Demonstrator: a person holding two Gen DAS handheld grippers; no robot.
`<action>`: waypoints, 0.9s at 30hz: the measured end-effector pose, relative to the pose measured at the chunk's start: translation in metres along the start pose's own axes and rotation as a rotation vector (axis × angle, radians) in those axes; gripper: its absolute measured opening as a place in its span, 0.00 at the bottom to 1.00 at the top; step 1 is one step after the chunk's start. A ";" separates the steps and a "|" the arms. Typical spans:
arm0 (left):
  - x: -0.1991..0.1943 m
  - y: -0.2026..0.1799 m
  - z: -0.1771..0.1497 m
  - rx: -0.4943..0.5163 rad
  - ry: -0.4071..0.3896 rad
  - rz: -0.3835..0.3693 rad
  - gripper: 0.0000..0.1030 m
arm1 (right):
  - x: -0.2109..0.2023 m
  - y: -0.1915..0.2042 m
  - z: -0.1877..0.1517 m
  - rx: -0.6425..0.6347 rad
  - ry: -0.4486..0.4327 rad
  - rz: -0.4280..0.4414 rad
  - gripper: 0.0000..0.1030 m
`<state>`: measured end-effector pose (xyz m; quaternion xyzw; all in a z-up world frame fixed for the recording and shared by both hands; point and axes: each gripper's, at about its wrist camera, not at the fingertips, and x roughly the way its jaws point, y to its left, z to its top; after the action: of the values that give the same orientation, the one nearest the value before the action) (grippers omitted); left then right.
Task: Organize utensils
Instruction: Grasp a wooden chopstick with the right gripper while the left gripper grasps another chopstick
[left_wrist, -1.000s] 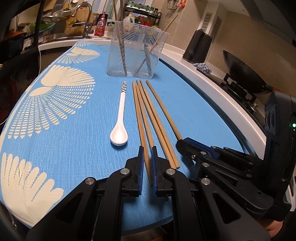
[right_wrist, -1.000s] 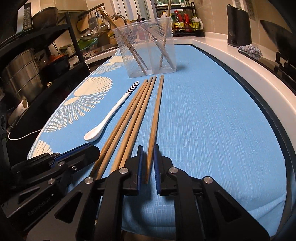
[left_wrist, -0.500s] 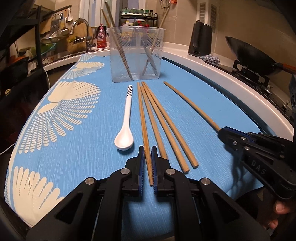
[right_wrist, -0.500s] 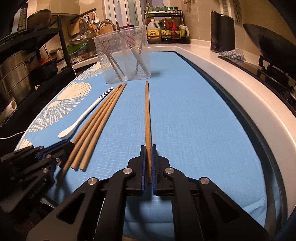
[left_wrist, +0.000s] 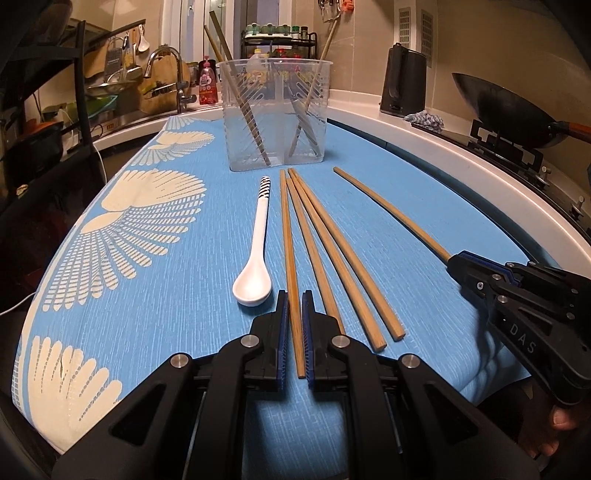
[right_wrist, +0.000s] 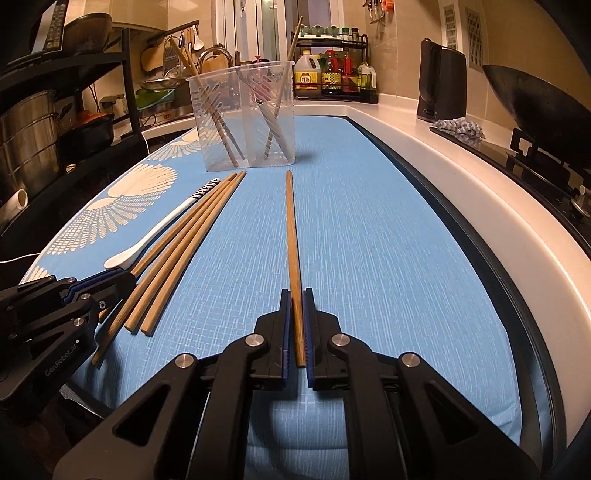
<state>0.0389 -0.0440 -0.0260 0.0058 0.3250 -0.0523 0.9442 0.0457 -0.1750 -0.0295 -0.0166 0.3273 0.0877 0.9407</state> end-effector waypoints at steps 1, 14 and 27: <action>0.000 0.000 0.000 0.002 -0.002 0.002 0.08 | 0.000 0.000 0.000 0.001 -0.002 -0.002 0.07; -0.002 0.005 -0.002 -0.017 -0.005 0.014 0.07 | -0.002 -0.008 -0.001 0.043 -0.007 -0.050 0.05; -0.002 0.004 -0.001 -0.010 -0.009 0.021 0.07 | -0.002 -0.009 -0.001 0.054 -0.002 -0.027 0.07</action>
<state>0.0369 -0.0402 -0.0259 0.0044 0.3210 -0.0407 0.9462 0.0455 -0.1845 -0.0296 0.0046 0.3284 0.0660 0.9422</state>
